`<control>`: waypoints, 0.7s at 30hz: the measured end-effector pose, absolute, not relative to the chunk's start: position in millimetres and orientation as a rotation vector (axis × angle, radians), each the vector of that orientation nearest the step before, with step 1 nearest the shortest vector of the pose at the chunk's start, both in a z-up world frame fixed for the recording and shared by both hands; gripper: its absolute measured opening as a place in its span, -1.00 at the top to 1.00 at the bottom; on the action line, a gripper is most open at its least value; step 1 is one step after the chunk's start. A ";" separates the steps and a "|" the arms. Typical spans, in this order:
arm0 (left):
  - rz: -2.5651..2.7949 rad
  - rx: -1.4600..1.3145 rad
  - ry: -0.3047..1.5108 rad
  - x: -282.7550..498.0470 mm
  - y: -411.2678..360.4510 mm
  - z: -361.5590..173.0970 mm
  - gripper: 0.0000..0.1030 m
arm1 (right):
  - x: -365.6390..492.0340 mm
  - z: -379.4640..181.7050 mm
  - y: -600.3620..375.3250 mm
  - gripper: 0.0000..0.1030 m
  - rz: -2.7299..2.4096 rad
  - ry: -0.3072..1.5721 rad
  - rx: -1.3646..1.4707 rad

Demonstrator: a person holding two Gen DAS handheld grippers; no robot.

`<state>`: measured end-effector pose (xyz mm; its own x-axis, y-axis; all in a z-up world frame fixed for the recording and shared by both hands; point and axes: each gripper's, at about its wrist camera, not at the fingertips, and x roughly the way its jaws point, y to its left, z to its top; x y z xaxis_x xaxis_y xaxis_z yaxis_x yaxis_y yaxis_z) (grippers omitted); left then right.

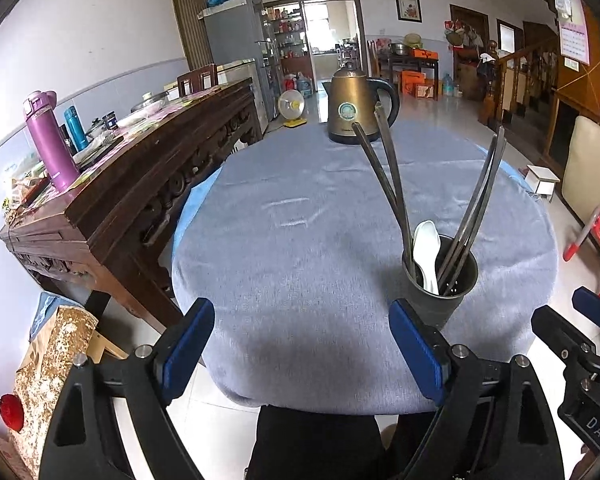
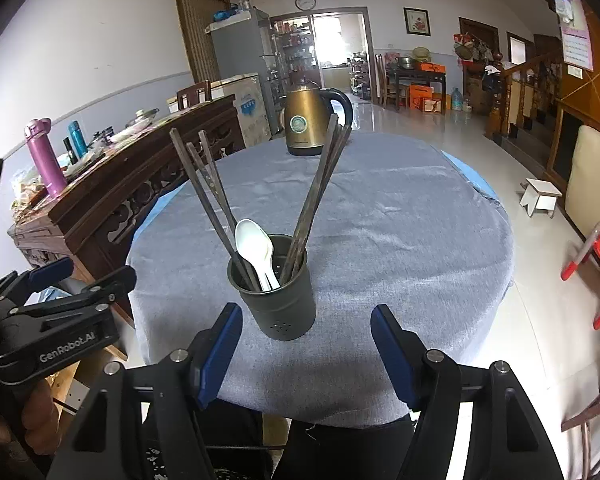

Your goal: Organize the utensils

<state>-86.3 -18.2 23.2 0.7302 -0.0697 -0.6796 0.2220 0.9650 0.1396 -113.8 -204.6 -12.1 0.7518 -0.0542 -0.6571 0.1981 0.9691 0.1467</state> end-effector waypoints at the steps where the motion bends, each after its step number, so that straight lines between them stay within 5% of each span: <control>1: -0.160 0.219 0.736 -86.5 -18.1 23.2 -0.73 | -114.1 -11.5 -204.6 -0.37 -0.141 0.707 0.215; 21: -0.169 0.209 0.776 -86.6 -14.4 19.4 -0.73 | -118.8 -7.1 -203.6 -0.37 -0.148 0.689 0.229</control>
<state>-86.6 -14.4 19.4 0.7019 -0.0740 -0.7084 0.2274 0.9658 0.1244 -118.8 -203.6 -7.1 0.7628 -0.0593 -0.6439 0.2103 0.9644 0.1603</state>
